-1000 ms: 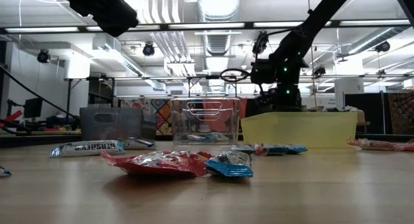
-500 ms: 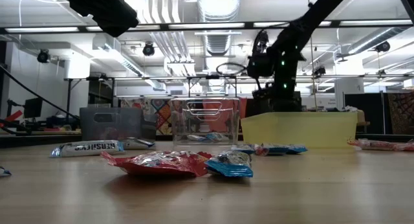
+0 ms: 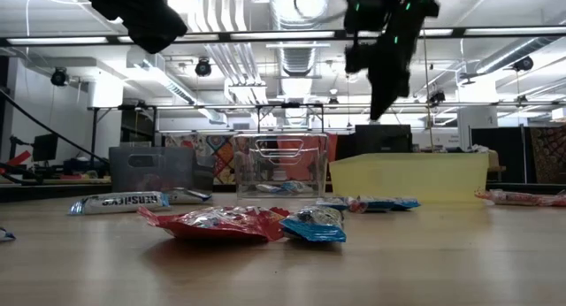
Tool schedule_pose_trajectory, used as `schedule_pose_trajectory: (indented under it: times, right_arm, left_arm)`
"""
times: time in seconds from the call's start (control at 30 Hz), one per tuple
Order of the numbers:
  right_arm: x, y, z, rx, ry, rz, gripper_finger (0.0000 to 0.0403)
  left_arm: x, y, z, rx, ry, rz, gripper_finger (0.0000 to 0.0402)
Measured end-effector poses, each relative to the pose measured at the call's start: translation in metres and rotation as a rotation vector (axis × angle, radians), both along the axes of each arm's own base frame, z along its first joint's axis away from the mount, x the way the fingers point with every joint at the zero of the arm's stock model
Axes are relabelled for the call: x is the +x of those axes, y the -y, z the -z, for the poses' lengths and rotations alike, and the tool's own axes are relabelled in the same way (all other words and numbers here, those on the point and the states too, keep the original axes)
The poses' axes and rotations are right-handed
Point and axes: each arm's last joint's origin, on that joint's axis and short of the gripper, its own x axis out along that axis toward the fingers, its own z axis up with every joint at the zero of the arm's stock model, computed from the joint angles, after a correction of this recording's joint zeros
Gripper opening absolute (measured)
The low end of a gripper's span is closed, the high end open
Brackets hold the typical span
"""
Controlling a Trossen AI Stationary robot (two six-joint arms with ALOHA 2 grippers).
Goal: Sort candy
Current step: Put the white chocolate into the transparent bin
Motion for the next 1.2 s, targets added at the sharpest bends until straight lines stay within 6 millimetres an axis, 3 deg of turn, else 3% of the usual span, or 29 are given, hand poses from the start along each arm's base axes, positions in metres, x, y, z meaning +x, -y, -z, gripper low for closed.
schedule_pose_trajectory:
  times: [0.1, 0.23, 0.37, 0.53, 0.73, 0.97, 1.2]
  right_arm:
    - [0.002, -0.031, -0.013, 0.120, 0.070, 0.077, 0.0009]
    - [0.003, -0.076, -0.023, 0.158, 0.095, -0.009, 0.0009]
    - [0.005, -0.115, -0.024, 0.187, 0.085, -0.090, 0.0009]
    - [0.009, -0.150, -0.015, 0.182, 0.048, -0.153, 0.0009]
    - [0.014, -0.169, -0.003, 0.160, 0.003, -0.196, 0.0009]
    - [0.019, -0.175, 0.006, 0.162, -0.031, -0.189, 0.0009]
    - [0.022, -0.175, 0.010, 0.154, -0.045, -0.198, 0.0009]
  left_arm:
    - [-0.001, 0.000, 0.001, -0.036, -0.020, -0.025, 0.0000]
    - [-0.006, -0.002, 0.009, -0.091, -0.128, -0.092, 0.0000]
    - [-0.014, -0.004, 0.026, -0.148, -0.322, -0.216, 0.0000]
    - [-0.014, -0.001, 0.047, -0.112, -0.497, -0.271, 0.0013]
    - [-0.003, 0.006, 0.068, -0.004, -0.579, -0.167, 0.0076]
    - [0.006, 0.006, 0.091, 0.121, -0.636, -0.204, 0.0167]
    - [0.015, 0.009, 0.110, 0.136, -0.684, -0.202, 0.0187]
